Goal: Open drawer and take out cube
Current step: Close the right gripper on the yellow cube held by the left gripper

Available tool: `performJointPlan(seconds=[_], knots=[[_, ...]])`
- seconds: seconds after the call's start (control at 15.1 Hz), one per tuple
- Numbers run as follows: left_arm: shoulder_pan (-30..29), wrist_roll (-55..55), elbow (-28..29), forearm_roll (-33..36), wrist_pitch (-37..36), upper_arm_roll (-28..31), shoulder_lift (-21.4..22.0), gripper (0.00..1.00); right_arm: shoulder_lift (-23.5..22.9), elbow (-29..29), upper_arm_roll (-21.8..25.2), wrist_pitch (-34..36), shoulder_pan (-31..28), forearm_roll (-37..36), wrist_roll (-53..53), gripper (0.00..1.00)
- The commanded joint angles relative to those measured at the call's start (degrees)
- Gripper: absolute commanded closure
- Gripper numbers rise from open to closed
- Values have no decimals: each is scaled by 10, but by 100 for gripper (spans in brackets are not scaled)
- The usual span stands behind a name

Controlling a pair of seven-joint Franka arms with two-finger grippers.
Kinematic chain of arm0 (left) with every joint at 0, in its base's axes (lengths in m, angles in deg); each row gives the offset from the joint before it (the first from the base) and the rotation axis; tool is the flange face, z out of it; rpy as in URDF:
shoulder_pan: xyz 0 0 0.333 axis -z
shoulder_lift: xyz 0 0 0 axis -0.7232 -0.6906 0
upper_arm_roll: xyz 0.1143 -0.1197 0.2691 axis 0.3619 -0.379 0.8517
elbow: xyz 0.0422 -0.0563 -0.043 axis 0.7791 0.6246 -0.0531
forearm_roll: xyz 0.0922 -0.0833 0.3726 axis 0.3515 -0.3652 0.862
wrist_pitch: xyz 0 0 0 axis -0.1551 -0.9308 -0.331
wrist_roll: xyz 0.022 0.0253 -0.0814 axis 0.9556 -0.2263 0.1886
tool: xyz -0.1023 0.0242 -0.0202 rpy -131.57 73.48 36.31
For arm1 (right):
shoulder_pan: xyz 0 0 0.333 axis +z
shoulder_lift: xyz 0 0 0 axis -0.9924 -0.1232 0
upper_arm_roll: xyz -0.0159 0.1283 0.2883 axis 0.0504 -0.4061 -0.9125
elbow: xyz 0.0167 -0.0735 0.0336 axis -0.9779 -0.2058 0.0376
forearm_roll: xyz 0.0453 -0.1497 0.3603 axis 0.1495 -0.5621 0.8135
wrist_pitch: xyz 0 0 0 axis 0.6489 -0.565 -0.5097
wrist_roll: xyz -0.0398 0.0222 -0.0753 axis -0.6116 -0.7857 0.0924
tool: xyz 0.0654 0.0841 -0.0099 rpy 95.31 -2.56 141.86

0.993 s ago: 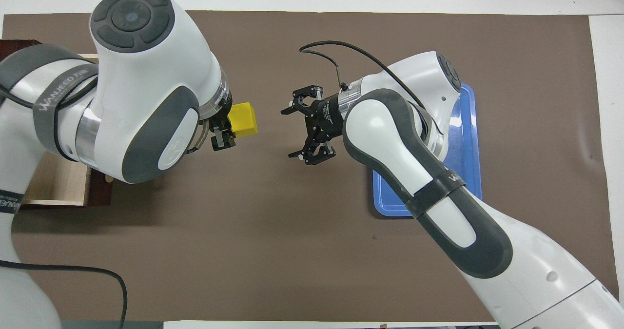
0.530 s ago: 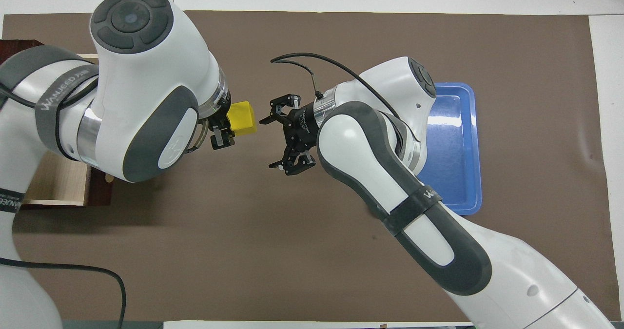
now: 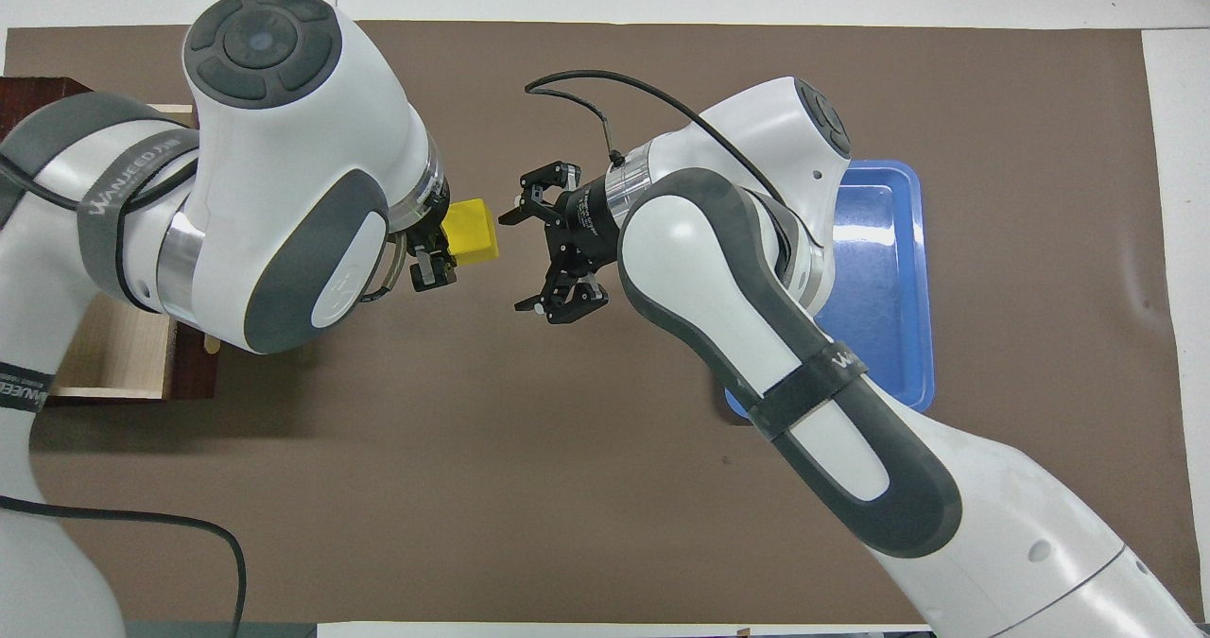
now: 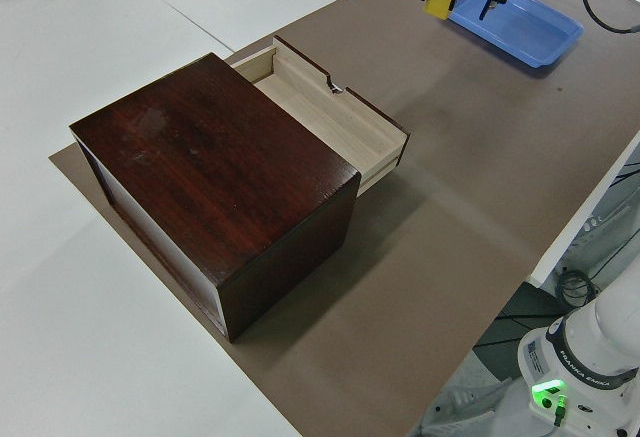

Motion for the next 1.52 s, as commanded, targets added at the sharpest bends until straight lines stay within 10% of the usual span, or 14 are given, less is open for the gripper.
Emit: performJointPlan(seconds=[0.0,1.46], knots=[[5,1,15,-8,14,6,11,100,-15,25,-2,1,2,-33,-36,0],[12,0,23,-9,17,6,14,100,-87,163,2,15,13,-96,-110,0]])
